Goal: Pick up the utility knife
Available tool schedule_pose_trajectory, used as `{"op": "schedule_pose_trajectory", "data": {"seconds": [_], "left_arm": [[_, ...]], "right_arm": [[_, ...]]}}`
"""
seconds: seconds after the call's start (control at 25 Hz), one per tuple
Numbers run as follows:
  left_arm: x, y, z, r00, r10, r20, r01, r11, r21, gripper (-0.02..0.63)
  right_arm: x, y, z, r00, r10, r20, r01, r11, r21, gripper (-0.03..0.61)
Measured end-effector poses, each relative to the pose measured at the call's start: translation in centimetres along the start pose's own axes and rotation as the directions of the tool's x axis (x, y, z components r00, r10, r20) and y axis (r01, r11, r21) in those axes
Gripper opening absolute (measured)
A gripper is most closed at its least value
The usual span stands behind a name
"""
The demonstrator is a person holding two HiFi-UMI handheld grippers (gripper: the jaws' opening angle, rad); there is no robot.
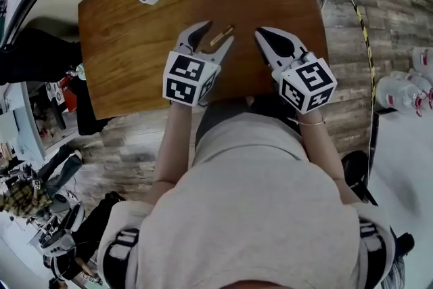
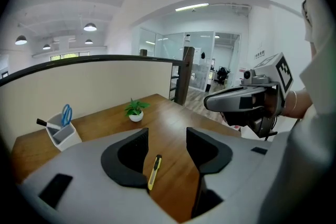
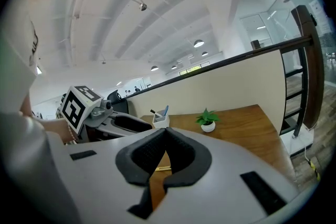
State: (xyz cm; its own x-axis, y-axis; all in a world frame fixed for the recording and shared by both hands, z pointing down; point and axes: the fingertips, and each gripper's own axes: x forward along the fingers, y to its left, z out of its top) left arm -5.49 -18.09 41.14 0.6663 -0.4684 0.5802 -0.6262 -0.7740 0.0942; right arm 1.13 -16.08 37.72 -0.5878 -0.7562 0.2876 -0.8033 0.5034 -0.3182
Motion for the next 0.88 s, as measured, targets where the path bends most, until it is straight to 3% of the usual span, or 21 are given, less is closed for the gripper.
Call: {"op": "schedule_pose_trajectory", "data": {"seconds": [0.36,0.64,0.88], "left_arm": [[2.4,0.8,-3.3,0.993,-0.052,-0.107,0.054,0.998,0.015,0.229],[5.3,1.2,-5.9,0.976,-0.105,-0.190,0.110,0.994,0.014,0.229],[8.0,0.4,-7.1,0.958,-0.139,-0.249,0.158,0.985,0.061,0.229]], "right_arm": [[0.9,-1.1,-2.3,0.998,-0.037,-0.045,0.039,0.998,0.049,0.012],[1.3,-2.4,-4.1,0.994,-0.094,-0.054,0.099,0.990,0.096,0.012],[1.9,-3.7,-5.9,0.989,-0.128,-0.070,0.136,0.982,0.130,0.012]]}}
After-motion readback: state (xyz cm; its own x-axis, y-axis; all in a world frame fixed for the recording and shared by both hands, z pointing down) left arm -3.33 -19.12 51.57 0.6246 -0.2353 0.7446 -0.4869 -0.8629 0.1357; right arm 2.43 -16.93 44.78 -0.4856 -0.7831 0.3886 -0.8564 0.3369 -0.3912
